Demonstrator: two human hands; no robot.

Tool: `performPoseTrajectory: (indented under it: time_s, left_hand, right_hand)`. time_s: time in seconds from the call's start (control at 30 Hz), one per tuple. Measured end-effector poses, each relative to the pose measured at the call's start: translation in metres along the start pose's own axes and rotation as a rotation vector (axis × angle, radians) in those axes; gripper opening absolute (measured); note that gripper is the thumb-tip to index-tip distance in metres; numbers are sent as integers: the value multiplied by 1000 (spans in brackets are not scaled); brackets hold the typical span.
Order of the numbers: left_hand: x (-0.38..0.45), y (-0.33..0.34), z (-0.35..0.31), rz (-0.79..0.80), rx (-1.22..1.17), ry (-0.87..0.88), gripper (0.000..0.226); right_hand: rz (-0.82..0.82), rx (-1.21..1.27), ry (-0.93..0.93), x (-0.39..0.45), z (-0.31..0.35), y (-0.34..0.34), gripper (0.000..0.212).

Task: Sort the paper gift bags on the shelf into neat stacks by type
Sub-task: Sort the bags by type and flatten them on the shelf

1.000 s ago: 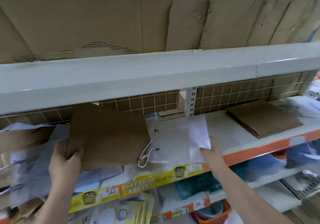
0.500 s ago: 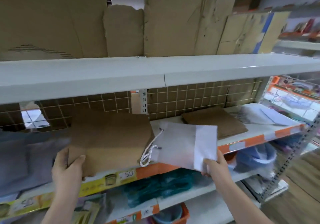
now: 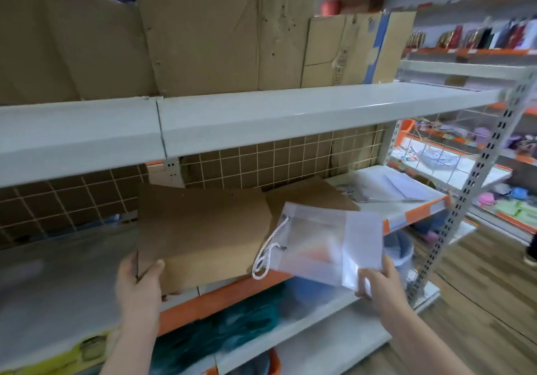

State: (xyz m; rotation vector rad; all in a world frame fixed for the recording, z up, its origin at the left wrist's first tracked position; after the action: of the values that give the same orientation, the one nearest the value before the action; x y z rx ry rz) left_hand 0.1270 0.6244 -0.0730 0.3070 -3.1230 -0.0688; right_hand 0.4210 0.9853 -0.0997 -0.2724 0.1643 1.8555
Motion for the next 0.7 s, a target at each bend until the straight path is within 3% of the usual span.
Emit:
performPoseTrajectory:
  time_s: [0.33, 0.47, 0.57, 0.7]
  left_hand:
    - [-10, 134, 22, 121, -92, -206, 45]
    - [-14, 189, 50, 144, -14, -336, 42]
    - [-18, 223, 55, 224, 26, -260, 37]
    - [-32, 255, 56, 263, 20, -259, 48]
  right_hand:
    - [-116, 31, -30, 97, 31, -36, 49]
    - [-151, 29, -46, 131, 42, -50, 41]
    - [-164, 38, -23, 149, 41, -56, 40]
    - [-167, 47, -17, 170, 46, -63, 39]
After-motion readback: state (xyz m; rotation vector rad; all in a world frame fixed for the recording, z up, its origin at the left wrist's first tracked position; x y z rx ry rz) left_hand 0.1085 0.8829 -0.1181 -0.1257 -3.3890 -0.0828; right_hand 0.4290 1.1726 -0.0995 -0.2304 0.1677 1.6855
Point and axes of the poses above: each hand's wrist, its own x-axis towards the middle knuckle, its own y-axis out of the palm, z = x × y, the point moved 9 cm from there along x, towards the middle knuckle, and after that the axes turned 8 degrees about -z, right-handed, at the moved point
